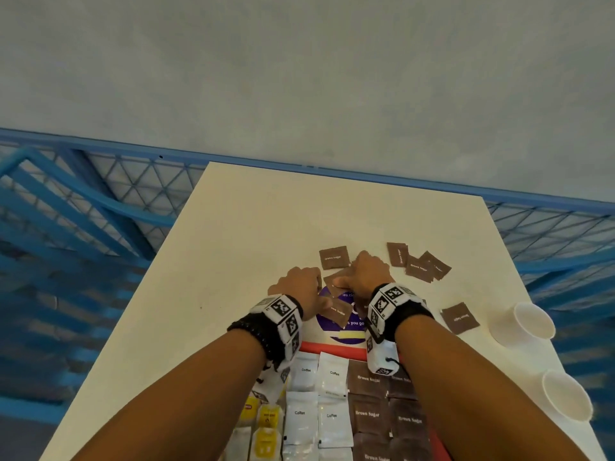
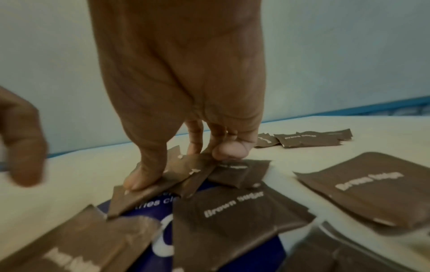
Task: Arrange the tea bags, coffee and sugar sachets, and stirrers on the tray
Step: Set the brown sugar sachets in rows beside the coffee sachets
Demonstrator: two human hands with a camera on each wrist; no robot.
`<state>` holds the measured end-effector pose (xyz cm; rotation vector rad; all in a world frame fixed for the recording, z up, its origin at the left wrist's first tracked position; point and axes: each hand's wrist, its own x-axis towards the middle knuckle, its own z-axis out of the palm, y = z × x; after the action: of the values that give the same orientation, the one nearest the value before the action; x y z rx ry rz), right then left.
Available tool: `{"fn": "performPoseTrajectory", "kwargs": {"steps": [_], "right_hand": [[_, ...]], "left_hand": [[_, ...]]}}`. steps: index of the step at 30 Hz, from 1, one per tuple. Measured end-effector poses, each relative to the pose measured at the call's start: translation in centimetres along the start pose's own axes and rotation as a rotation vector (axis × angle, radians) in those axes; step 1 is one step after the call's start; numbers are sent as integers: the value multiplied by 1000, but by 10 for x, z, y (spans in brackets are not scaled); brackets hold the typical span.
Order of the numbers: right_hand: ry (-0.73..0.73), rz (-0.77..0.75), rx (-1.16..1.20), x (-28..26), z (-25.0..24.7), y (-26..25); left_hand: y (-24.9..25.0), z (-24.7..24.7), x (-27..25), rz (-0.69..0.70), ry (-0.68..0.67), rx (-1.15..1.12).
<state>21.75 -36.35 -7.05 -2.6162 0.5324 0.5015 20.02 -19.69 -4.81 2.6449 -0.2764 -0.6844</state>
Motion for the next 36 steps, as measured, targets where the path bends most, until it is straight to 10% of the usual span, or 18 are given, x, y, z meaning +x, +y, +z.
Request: {"fn": "performPoseTrajectory", "kwargs": {"steps": [11,15,19,30,36], "right_hand": [[27,65,610,-20,-34,60],[63,42,758,-60,-57,72],[-204,-62,1076,-114,-71,64],[-201,-327,1044,-286,-63,29],[-305,-448,694,-371,-9,28]], "left_hand": [[23,20,26,-37,-46,188],[19,-8,20,8,-185,-320],[11,-37,-14,48,-247,-899],[9,-20,-183,106,-492,-1514],[-10,53,-275,-12,-947,-1743]]}}
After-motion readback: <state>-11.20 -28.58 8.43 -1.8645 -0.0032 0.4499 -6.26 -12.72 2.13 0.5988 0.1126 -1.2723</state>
